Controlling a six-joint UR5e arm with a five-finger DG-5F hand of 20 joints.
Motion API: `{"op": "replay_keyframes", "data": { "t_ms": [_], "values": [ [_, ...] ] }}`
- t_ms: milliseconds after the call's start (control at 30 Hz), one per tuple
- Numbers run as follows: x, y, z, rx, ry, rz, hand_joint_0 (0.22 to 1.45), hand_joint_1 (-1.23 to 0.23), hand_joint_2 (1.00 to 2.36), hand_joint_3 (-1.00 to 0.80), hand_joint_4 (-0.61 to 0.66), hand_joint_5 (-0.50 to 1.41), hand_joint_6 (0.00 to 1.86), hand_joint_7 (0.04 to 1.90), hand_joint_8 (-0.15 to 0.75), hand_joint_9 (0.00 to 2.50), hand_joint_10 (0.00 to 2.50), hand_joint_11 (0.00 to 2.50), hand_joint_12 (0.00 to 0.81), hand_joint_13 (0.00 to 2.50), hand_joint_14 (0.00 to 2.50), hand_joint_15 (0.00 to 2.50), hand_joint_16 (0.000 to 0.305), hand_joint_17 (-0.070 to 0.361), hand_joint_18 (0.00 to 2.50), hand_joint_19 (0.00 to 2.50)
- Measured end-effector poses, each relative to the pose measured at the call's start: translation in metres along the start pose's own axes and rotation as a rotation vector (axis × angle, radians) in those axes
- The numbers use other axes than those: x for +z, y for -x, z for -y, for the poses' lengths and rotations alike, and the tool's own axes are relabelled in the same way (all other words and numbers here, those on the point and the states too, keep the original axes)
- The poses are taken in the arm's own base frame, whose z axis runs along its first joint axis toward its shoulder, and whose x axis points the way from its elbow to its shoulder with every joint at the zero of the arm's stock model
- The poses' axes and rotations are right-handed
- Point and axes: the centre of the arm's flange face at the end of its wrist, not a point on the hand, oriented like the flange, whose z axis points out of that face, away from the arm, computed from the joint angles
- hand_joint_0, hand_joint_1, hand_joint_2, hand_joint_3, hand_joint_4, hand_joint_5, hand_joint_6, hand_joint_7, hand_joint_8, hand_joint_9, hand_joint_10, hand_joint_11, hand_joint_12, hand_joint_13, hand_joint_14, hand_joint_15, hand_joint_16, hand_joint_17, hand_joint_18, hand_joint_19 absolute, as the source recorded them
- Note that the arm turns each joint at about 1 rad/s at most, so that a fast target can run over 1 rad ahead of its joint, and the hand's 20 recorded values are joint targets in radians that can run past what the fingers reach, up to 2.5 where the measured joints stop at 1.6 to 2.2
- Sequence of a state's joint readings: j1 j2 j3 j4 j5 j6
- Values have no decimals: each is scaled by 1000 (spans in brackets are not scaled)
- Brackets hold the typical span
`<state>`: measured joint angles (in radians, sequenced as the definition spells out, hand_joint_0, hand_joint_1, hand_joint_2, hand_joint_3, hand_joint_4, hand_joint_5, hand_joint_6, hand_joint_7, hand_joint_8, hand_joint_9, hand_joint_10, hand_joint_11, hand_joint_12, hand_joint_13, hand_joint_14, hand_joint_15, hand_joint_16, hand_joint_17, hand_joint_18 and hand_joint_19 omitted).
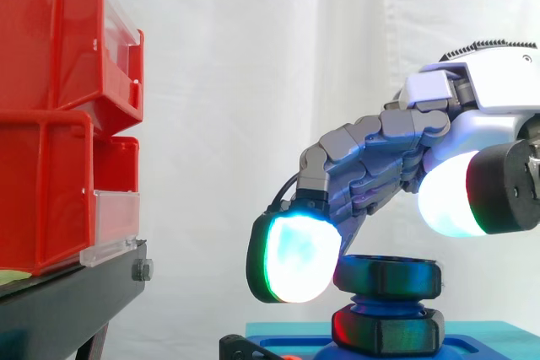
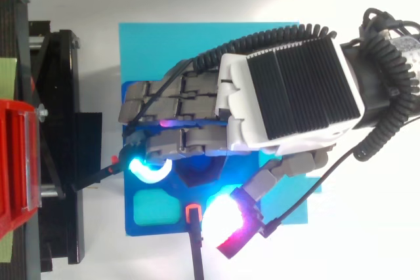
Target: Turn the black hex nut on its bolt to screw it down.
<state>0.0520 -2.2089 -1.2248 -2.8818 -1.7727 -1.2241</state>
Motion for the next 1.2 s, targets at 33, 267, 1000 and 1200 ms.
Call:
{"op": "replay_keyframes", "data": {
  "t_ms": [33,267,1000,1200],
  "values": [
    [0,1,1,-1,-1,1,532,-394,1000,-500,340,-202,503,948,308,384,7,197,340,422,1,65,46,105,589,337],
    [-3,3,8,-12,-2,4,533,-394,1000,-500,372,-191,502,1024,318,418,6,248,340,452,3,92,46,104,606,341],
    [-16,10,31,-43,9,-1,535,-390,1000,-500,372,-190,502,1031,322,440,7,270,339,496,3,116,46,103,634,346],
    [-21,14,40,-43,15,-2,535,-390,1000,-500,365,-192,502,1012,321,439,7,268,339,496,4,119,46,103,635,354]
  ]
}}
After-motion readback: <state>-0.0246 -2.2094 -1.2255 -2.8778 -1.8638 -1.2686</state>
